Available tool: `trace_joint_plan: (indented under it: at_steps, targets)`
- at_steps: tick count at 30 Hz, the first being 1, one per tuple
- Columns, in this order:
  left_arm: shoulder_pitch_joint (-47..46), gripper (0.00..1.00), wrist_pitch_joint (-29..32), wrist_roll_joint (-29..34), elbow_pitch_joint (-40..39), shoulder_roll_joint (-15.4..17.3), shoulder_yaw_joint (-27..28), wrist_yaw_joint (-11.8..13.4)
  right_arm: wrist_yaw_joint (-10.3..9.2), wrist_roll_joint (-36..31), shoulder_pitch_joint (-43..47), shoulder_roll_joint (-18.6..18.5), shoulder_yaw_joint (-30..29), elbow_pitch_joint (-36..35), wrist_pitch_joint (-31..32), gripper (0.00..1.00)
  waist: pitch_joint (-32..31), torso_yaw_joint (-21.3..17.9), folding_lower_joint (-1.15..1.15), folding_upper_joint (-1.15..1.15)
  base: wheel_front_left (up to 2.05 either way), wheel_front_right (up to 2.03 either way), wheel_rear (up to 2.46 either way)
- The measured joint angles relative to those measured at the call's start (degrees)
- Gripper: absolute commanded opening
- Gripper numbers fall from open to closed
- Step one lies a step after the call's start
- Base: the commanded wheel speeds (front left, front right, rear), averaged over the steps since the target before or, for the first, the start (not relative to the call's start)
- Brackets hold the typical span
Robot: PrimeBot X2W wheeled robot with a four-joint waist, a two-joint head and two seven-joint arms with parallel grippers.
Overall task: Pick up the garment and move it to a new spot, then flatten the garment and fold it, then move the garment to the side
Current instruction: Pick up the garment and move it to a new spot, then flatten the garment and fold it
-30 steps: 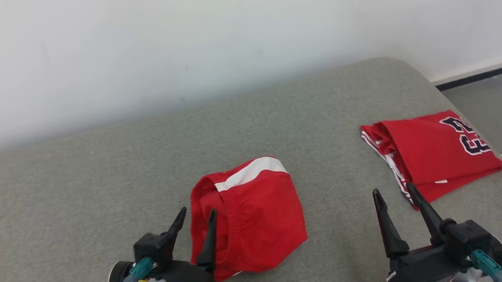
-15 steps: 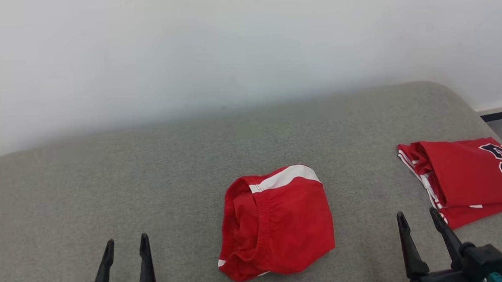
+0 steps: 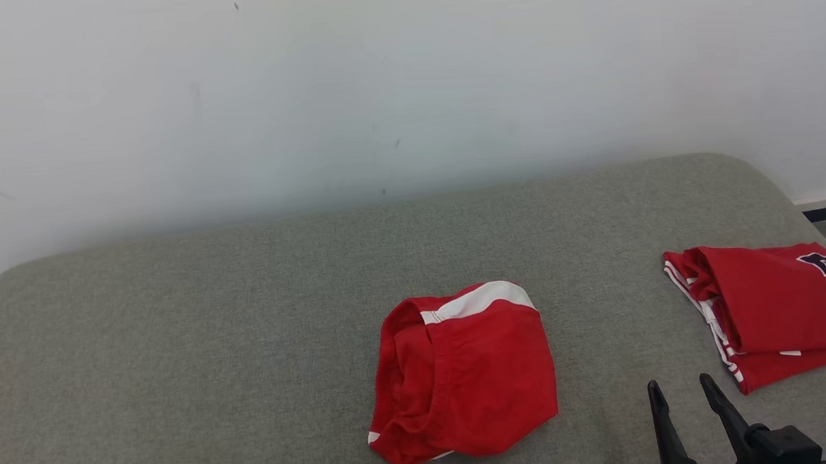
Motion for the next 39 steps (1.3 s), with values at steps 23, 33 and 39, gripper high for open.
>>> trace_joint_plan:
  at_steps: [23, 33, 39]
  targets:
    - [1.5, 1.0, 0.0, 1.6, 1.6, -2.2, 2.7, -1.3, 0.0, 0.4, 0.0, 0.3, 1.9, 1.0, -0.2, 1.0, 0.2, 0.3, 0.0, 0.01, 0.0, 0.0, 0.0]
    - [1.3, 1.0, 0.0, 1.9, 1.6, -2.3, 2.4, -1.6, 0.0, 0.4, 0.0, 0.4, 1.8, 0.8, -0.3, 1.0, 0.6, 0.6, 0.0, 0.0, 0.0, 0.0, 0.0]
    - [0.3, 1.0, 0.0, 1.7, 1.6, -2.1, 1.2, -1.7, 0.0, 0.4, -0.1, 0.6, 2.0, 0.8, -0.3, 1.0, 0.6, 0.6, 0.0, 0.0, 0.0, 0.0, 0.0]
